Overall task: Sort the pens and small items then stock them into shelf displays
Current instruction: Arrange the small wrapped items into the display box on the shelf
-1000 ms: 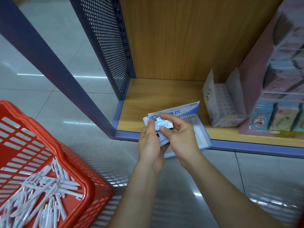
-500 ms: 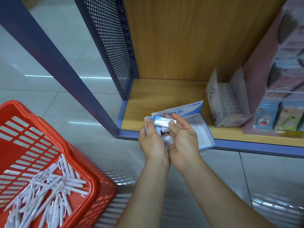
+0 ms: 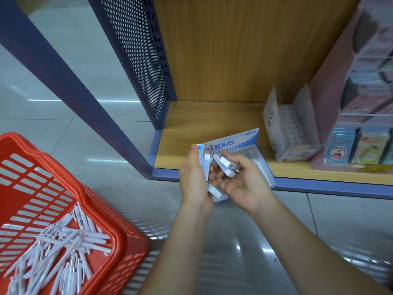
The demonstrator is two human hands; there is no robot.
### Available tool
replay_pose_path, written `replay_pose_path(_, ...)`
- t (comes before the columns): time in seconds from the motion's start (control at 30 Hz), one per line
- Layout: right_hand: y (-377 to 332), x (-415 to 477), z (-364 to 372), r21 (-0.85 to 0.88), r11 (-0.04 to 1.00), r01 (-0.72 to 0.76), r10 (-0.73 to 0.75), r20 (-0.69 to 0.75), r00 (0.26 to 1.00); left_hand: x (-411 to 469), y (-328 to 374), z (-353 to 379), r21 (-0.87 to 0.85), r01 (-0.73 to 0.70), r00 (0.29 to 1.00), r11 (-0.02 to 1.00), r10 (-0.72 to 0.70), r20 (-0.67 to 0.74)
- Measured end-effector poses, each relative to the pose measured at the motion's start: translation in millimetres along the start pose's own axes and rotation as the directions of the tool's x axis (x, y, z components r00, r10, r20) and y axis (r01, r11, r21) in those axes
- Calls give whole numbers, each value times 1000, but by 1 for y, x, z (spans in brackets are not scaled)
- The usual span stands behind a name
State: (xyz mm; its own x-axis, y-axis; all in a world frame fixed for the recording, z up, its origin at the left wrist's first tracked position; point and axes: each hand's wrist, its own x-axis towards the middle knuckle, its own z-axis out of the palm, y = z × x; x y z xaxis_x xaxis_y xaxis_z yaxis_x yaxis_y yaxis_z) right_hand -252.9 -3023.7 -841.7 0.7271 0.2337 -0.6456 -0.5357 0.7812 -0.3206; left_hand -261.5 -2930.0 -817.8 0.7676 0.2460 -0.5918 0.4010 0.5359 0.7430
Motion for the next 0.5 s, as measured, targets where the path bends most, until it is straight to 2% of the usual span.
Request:
replay_pose_path(0.07, -3, -3, 1, 18, 999, -28, 28, 25, 999, 1, 7, -4, 30, 53, 998, 998, -54, 18)
replay_pose_path(0.13, -5, -5, 2, -36, 999, -36, 38, 55, 998, 5, 10, -9, 98, 57, 997, 994, -61, 44)
replay_pose_path(0.33, -19, -9, 5, -387, 920, 63, -32, 85, 996, 9, 21, -25, 247, 96, 975, 964, -141, 169)
replay_pose_path(0.4, -27, -9, 6, -528, 844, 96, -43, 111, 993, 9, 22, -29, 319, 70, 979, 945, -127, 161)
replay_pose_path(0.5, -38, -12, 7, -752, 649, 116, -12, 143, 990, 9, 26, -33, 466, -20, 978, 885, -79, 193)
